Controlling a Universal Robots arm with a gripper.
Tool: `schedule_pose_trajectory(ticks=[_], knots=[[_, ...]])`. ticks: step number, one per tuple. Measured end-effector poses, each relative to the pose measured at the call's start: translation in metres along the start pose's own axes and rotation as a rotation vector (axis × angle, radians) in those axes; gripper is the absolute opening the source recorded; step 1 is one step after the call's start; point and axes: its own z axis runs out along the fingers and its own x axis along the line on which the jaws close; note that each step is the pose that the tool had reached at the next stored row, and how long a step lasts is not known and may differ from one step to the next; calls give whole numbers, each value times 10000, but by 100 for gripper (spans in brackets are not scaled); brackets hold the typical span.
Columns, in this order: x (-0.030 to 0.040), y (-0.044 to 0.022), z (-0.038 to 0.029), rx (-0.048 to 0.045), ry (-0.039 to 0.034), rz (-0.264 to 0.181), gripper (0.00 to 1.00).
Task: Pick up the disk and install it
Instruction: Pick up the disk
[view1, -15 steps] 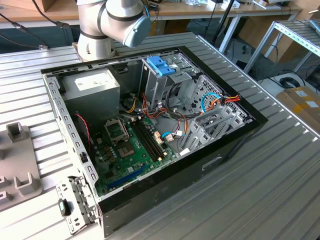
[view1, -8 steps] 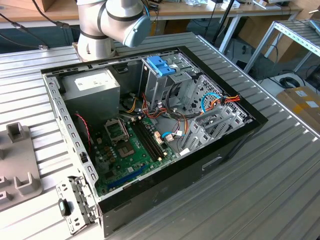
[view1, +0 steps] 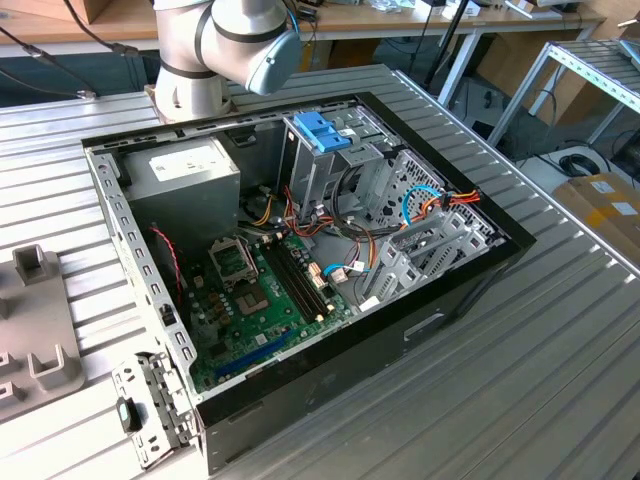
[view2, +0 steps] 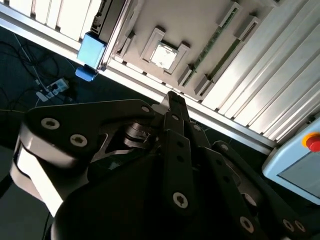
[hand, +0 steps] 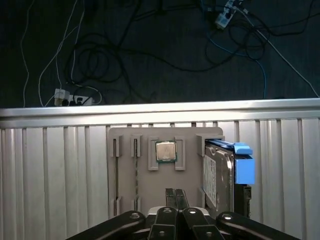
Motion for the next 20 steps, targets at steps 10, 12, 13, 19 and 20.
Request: schedule_pose_trajectory(ticks=[10, 12, 13, 19, 20], knots=[[0, -1, 13, -37, -62, 1651, 10], [0, -1, 15, -49, -80, 2130, 10], [0, -1, 15, -51, -86, 2256, 10], [0, -1, 19, -76, -127, 3314, 10], [0, -1, 19, -79, -134, 3472, 10]])
